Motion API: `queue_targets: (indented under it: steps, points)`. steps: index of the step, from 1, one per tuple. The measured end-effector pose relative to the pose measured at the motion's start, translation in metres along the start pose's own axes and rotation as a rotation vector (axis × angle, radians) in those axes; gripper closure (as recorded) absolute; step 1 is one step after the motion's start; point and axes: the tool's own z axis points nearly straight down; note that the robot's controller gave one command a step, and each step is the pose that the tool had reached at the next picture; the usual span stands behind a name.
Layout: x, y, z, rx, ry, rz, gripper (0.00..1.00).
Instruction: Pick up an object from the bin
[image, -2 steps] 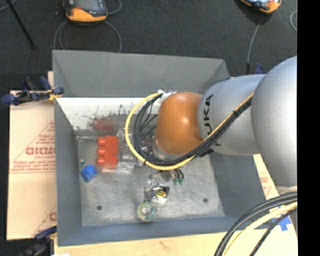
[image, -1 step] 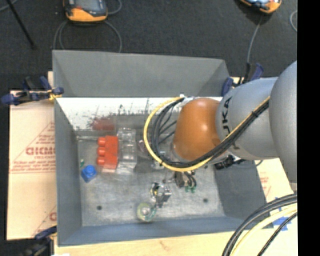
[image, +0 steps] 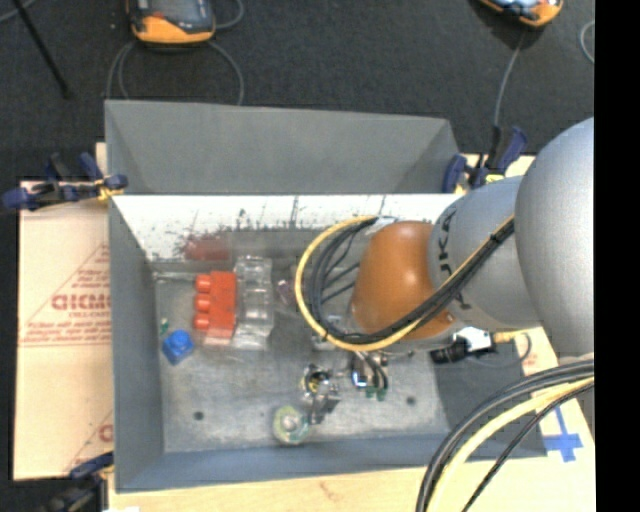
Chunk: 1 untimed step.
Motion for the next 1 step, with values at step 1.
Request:
queue_targets:
  steps: [1]
  points:
    - [-0.0023,-0.0001,-0.0026,0.000,-0.007,0.000,1.00]
